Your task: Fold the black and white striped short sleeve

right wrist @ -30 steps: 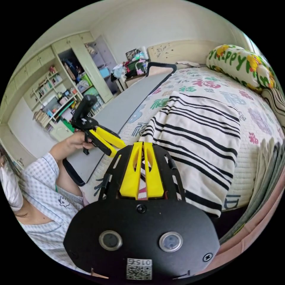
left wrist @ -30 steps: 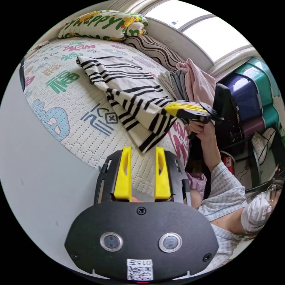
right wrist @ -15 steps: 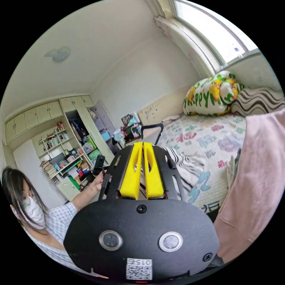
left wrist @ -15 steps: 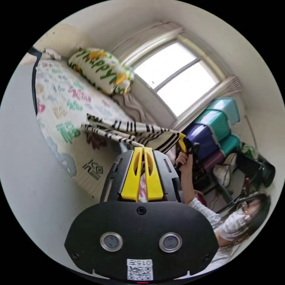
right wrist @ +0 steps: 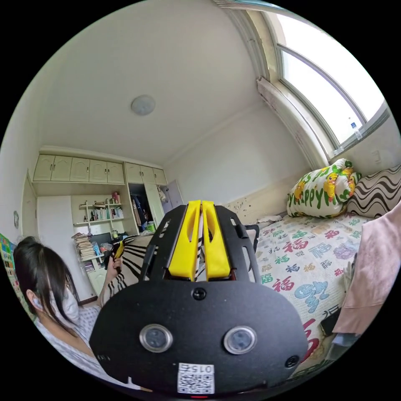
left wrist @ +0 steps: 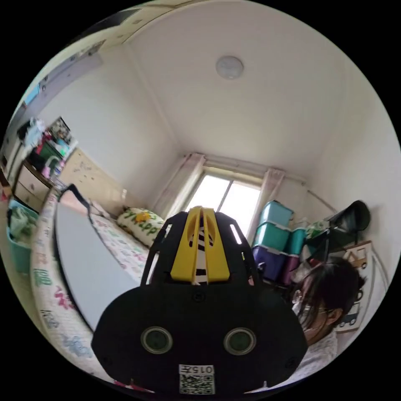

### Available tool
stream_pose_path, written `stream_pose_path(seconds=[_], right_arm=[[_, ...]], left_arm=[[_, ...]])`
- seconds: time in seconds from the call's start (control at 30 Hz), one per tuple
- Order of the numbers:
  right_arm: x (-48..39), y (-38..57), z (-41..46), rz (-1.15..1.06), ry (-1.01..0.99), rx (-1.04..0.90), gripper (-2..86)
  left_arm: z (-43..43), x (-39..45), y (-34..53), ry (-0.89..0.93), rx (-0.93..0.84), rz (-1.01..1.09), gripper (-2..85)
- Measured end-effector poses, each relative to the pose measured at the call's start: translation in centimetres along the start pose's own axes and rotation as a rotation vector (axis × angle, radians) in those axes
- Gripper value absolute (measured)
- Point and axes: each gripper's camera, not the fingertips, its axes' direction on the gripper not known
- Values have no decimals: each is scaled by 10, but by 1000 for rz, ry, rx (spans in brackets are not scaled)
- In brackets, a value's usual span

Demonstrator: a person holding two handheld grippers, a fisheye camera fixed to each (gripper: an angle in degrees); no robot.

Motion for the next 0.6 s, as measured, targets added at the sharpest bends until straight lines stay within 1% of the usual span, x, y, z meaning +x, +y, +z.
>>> stream_pose_path(seconds=[0.07, 0.1, 0.17, 0.2, 0.23, 0.27, 0.3, 0.33, 0.37, 0.4, 0.47, 0.53, 0.6], right_arm=[[-4, 16, 42, -4, 27, -58, -3], [-1, 20, 55, 5, 36, -77, -3], [22, 38, 120, 68, 90, -174, -3], [28, 42, 138, 85, 118, -200, -3], [41, 44, 172, 117, 168, -247, -4], [49, 38, 204, 151, 210, -286, -4], [49, 31, 217, 165, 217, -290, -4], [38, 9, 237, 156, 237, -271, -4], [12, -22, 250, 77, 285, -240, -5], [-3, -38, 251, 39, 298, -202, -5], [-56, -92, 230, -43, 243, -34, -5], [-83, -113, 205, -80, 176, 47, -5], [-99, -115, 178, -133, 132, 74, -4]], left_arm=[[-11, -22, -6, -141, -54, -16, -8], [-11, -34, -6, -177, -66, -35, -8], [0, -98, -7, -317, -147, -147, -8], [5, -116, -8, -346, -168, -181, -8], [9, -147, -12, -383, -158, -276, -9], [15, -162, -22, -354, -100, -332, -9], [21, -164, -33, -345, -82, -339, -9], [33, -152, -62, -362, -46, -293, -9], [40, -127, -98, -371, -3, -218, -9], [40, -112, -116, -359, 33, -179, -9], [26, -45, -168, -316, 160, -15, -9], [10, -6, -186, -301, 182, 57, -9], [-7, 17, -188, -289, 144, 105, -8]])
